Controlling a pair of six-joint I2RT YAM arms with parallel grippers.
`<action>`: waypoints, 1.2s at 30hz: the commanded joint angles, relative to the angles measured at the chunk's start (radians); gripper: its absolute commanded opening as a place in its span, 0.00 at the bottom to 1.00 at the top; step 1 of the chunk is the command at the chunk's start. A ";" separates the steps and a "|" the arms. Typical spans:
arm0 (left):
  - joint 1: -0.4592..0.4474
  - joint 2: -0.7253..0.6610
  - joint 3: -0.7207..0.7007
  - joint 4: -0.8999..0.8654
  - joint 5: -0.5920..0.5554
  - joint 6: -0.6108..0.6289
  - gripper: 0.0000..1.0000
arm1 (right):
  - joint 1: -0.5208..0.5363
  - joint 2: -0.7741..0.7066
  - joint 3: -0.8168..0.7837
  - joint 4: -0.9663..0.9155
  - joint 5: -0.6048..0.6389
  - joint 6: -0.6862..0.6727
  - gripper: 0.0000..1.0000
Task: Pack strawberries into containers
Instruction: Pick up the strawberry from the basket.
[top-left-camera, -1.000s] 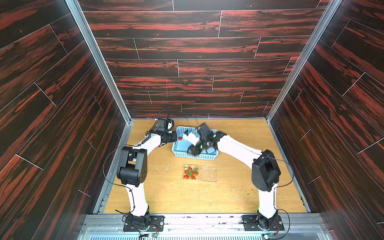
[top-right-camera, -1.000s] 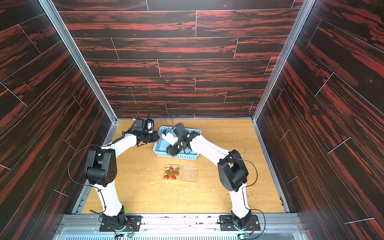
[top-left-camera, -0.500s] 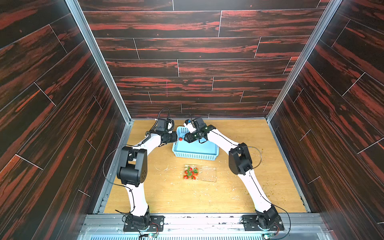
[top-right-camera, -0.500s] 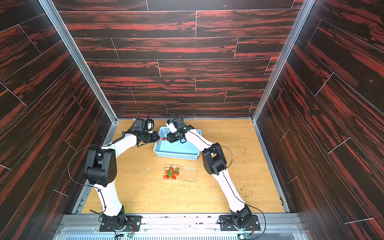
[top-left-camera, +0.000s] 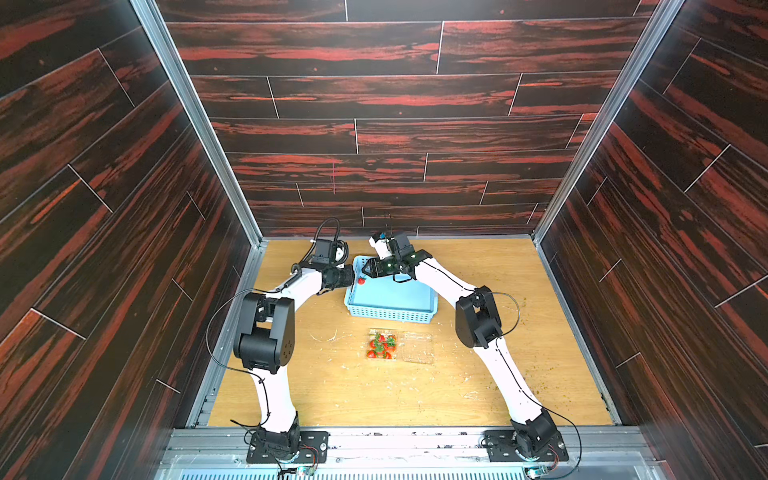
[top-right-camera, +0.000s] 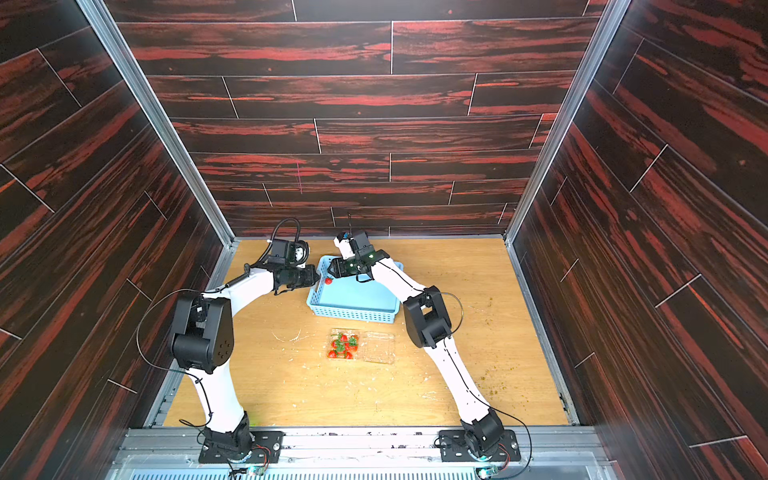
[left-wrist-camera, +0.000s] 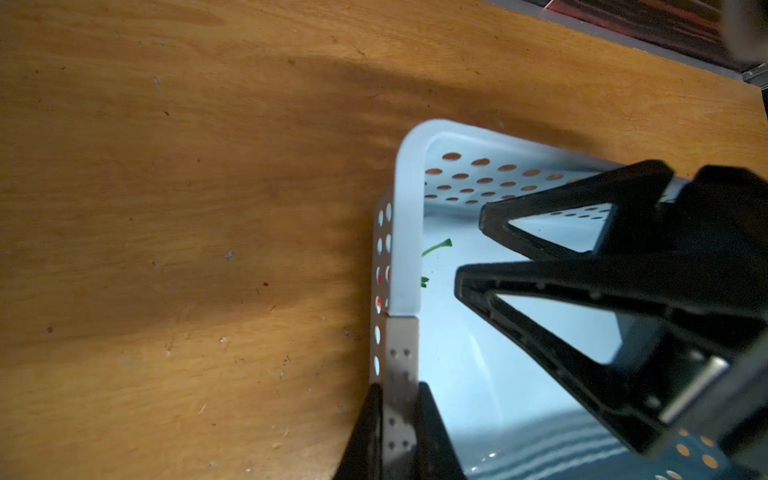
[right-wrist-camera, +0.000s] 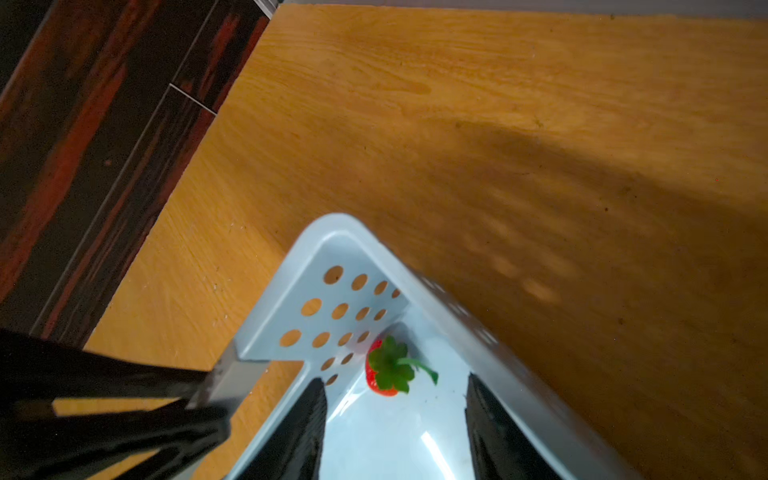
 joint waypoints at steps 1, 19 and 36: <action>-0.004 -0.070 -0.005 -0.004 0.023 -0.005 0.15 | -0.007 0.044 0.012 0.007 -0.032 0.050 0.56; -0.011 -0.080 -0.008 0.000 0.039 -0.012 0.15 | -0.010 0.120 0.075 0.091 -0.099 0.174 0.42; -0.013 -0.067 -0.002 -0.008 0.024 0.000 0.15 | -0.015 0.016 -0.084 0.252 -0.134 0.213 0.00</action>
